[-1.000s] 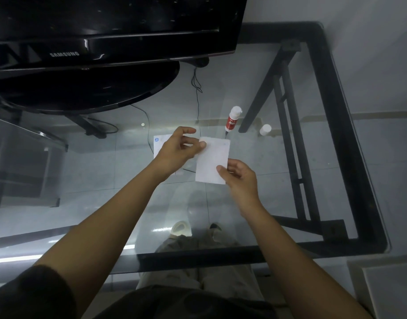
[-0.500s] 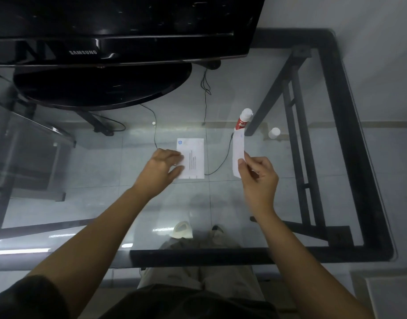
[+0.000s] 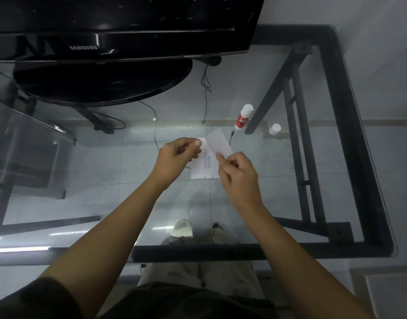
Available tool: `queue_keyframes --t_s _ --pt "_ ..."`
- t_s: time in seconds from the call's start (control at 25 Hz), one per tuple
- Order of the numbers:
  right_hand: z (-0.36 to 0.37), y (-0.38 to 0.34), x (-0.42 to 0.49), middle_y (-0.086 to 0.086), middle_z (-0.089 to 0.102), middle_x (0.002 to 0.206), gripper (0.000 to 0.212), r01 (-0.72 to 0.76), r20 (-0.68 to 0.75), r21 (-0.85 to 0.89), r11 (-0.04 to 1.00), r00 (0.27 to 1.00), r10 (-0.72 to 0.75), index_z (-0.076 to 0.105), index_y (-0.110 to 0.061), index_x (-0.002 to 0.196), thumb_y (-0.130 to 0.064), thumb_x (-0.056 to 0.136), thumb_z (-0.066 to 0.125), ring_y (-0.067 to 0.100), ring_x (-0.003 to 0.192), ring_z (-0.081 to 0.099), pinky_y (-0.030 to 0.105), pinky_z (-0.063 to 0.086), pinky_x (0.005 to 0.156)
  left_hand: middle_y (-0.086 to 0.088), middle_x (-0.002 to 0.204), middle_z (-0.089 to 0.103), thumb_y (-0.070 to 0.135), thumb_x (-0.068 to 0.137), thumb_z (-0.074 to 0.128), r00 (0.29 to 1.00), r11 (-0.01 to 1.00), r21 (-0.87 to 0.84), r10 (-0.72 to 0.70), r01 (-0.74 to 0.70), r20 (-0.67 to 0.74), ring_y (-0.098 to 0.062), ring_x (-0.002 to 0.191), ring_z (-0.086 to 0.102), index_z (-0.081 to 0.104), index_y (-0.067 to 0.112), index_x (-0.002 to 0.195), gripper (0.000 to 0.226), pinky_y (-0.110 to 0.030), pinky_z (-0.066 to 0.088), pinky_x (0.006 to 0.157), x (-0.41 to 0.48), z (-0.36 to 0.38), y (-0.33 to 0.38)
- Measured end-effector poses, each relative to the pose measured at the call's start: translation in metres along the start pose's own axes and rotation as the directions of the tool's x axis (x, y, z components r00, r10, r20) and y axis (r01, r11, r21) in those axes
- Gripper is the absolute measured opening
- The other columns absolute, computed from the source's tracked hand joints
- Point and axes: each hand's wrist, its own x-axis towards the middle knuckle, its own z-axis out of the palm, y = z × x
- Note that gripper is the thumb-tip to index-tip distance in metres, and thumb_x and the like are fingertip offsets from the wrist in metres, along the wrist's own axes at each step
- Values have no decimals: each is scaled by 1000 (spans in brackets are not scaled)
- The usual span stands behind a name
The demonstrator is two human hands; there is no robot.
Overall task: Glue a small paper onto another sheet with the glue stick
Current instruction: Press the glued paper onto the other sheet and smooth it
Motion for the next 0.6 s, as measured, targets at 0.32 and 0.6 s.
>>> queue_keyframes --t_s 0.32,0.6 --pt "6 -19 14 -2 48 110 46 -313 -43 237 920 942 332 48 -18 126 -39 86 58 9 97 47 9 39 77 7 58 59 17 83 67 987 976 -154 -149 156 56 -11 60 55 62 24 61 23 -27 48 69 11 -4 13" --pt "5 4 40 1 68 91 8 -678 230 334 655 732 641 63 -20 91 -24 84 63 13 77 62 16 46 59 -12 83 62 16 85 64 948 934 -174 -298 314 112 -16 73 61 62 3 89 14 -22 49 66 10 1 0"
